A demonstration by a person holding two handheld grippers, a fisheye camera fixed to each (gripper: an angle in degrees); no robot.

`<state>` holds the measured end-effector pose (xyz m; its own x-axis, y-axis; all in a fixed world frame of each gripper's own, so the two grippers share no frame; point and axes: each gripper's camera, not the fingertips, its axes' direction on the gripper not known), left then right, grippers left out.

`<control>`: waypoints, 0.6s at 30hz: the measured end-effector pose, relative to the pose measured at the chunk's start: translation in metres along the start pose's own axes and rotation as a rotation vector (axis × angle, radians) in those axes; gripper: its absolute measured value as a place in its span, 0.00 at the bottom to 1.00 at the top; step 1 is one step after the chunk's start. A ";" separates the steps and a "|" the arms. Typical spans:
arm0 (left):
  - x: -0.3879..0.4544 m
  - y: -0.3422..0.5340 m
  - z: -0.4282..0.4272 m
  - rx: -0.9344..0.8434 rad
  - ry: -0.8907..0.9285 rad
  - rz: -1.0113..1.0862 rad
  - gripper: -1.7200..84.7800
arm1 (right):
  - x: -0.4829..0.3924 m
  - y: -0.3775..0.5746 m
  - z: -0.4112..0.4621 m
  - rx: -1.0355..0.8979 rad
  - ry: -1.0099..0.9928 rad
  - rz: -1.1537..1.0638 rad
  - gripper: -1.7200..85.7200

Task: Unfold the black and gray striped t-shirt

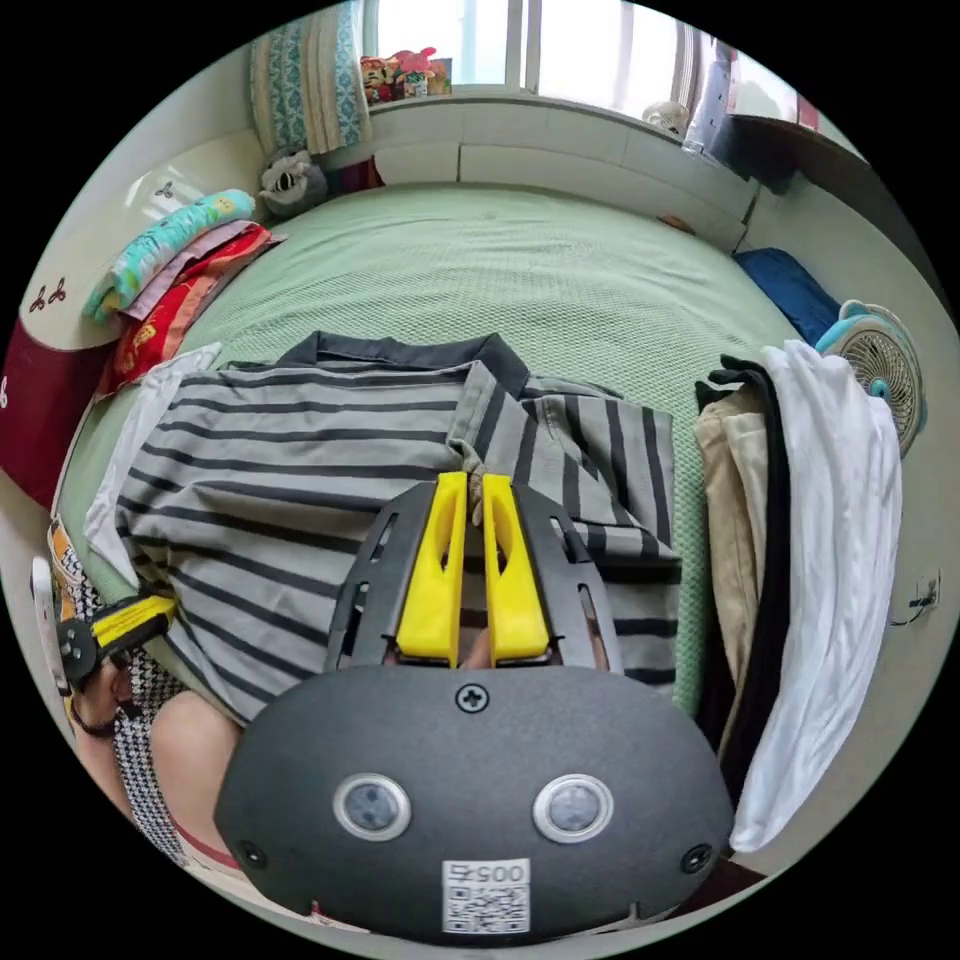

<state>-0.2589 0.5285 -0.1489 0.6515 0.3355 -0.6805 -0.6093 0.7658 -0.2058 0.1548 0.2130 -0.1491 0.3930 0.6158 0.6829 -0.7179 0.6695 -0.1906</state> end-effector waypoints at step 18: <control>0.002 0.144 -0.155 0.293 0.130 -0.089 0.14 | 0.082 0.259 -0.134 0.000 0.094 0.165 0.01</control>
<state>-0.4158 0.5546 -0.2889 0.6214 0.2016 -0.7571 -0.3845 0.9204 -0.0705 0.0779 0.4926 -0.2368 0.3218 0.7531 0.5738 -0.7771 0.5563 -0.2944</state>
